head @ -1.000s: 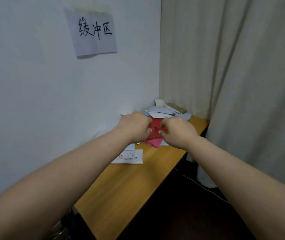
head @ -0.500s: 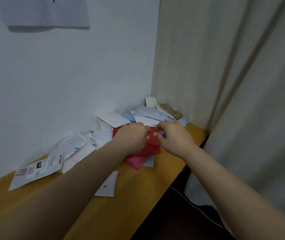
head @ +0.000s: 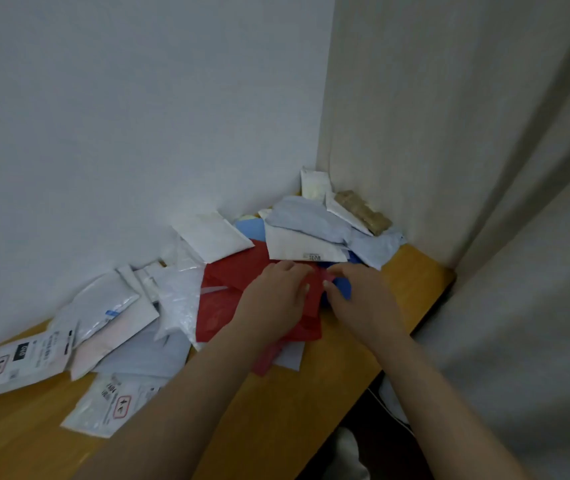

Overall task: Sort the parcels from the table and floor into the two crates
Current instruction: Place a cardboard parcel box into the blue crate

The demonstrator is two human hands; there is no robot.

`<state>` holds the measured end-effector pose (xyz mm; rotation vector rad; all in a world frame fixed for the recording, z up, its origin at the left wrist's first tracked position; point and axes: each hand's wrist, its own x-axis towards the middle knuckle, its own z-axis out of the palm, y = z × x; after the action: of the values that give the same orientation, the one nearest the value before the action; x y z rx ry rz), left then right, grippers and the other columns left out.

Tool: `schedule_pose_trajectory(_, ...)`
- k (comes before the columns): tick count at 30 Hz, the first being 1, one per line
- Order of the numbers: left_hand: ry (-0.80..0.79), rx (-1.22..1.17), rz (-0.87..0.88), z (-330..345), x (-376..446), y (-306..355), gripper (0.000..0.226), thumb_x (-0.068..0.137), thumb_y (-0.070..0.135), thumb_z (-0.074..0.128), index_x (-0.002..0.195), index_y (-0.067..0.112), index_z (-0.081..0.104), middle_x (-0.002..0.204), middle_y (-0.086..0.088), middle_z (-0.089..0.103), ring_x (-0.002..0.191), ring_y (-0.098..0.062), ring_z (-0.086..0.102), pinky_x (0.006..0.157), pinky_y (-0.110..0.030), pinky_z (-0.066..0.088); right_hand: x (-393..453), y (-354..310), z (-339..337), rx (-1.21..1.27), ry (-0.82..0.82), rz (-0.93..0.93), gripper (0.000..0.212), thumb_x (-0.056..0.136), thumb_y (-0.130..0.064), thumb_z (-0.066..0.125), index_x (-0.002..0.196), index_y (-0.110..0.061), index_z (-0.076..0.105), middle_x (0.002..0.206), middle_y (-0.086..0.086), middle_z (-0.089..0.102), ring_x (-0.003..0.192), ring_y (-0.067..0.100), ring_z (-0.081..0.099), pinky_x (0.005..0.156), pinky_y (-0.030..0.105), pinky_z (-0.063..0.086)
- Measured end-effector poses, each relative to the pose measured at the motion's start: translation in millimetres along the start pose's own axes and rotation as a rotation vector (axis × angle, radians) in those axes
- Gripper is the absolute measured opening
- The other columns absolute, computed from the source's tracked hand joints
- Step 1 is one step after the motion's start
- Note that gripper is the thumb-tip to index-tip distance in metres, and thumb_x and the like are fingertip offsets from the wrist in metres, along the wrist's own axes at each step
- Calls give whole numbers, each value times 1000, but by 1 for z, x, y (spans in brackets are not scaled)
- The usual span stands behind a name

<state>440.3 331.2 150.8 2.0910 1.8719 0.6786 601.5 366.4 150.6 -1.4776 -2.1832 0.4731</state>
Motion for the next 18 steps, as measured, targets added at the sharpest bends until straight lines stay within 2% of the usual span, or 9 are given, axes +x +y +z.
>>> schedule_pose_trajectory(2,-4,4,-17,17,27,-1,36,100,22,45,135,20,52,131,-2,53,118,-22,48,94,-36,44,25,25,5,9,1,-11,27,95,-30,56,117,-15,64,109,1,65,104,20,55,80,24,40)
schedule_pose_trajectory(5,3,-13,-77,47,77,1,37,100,19,43,136,19,51,134,-2,51,118,-20,48,93,-32,43,70,71,13,24,-51,-9,26,96,-30,53,116,-16,63,107,1,63,105,22,54,75,22,36)
schedule_pose_trajectory(8,8,-67,-159,78,132,7,39,99,14,45,137,17,50,136,-3,50,121,-20,44,96,-33,42,125,125,17,24,-150,-2,29,96,-28,53,119,-13,61,113,4,62,110,24,53,85,33,46)
schedule_pose_trajectory(11,-11,-100,-229,108,183,17,40,98,14,49,138,17,50,136,-5,50,124,-20,42,99,-28,39,184,172,12,53,-186,49,26,96,-22,54,112,-3,62,108,16,64,105,32,57,88,46,47)
schedule_pose_trajectory(14,-44,-109,-268,133,229,23,42,96,13,51,138,16,49,136,-6,49,126,-21,41,99,-24,35,237,210,13,22,-173,93,32,95,-20,54,121,-3,59,118,16,61,109,30,55,93,43,46)
schedule_pose_trajectory(18,-89,-93,-305,155,272,20,42,96,14,52,137,13,50,136,-9,50,126,-25,41,101,-34,40,288,247,32,-66,-237,124,37,95,-24,53,129,-7,52,129,15,54,119,29,47,93,36,41)
